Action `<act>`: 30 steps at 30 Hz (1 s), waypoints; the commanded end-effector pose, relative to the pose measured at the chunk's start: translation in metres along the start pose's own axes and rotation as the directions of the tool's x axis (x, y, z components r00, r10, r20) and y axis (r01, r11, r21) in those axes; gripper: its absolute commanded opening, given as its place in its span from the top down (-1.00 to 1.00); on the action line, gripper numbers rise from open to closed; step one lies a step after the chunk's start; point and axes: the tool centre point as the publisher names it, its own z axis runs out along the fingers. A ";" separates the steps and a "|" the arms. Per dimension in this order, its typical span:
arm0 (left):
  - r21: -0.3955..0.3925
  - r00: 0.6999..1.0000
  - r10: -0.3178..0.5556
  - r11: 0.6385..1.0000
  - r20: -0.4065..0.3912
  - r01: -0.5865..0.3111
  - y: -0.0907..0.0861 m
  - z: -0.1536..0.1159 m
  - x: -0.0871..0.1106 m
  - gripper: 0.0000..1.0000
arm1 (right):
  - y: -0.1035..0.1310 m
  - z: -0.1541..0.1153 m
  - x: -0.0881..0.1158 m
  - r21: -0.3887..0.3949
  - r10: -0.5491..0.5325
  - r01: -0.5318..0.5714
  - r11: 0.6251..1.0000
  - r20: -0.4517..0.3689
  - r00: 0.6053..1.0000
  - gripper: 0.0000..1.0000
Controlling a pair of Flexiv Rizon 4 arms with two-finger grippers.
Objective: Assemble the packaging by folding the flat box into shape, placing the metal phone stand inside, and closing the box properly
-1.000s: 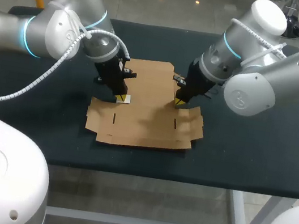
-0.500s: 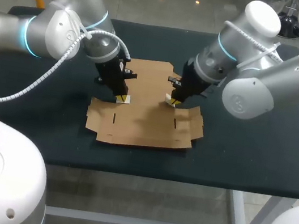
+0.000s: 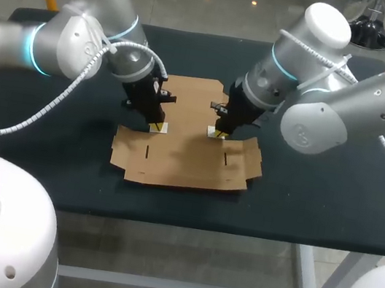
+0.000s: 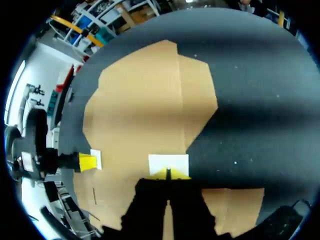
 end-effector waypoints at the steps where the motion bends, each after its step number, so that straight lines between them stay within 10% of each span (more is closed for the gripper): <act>1: 0.019 1.000 0.006 1.000 0.014 -0.007 0.006 0.013 -0.003 1.00 | 0.002 0.011 -0.001 0.025 0.002 -0.002 1.000 0.007 1.000 1.00; 30: 0.124 0.995 -0.016 0.992 -0.095 0.028 0.011 -0.071 -0.013 1.00 | 0.014 -0.070 -0.042 0.036 0.029 -0.023 0.999 -0.176 0.984 1.00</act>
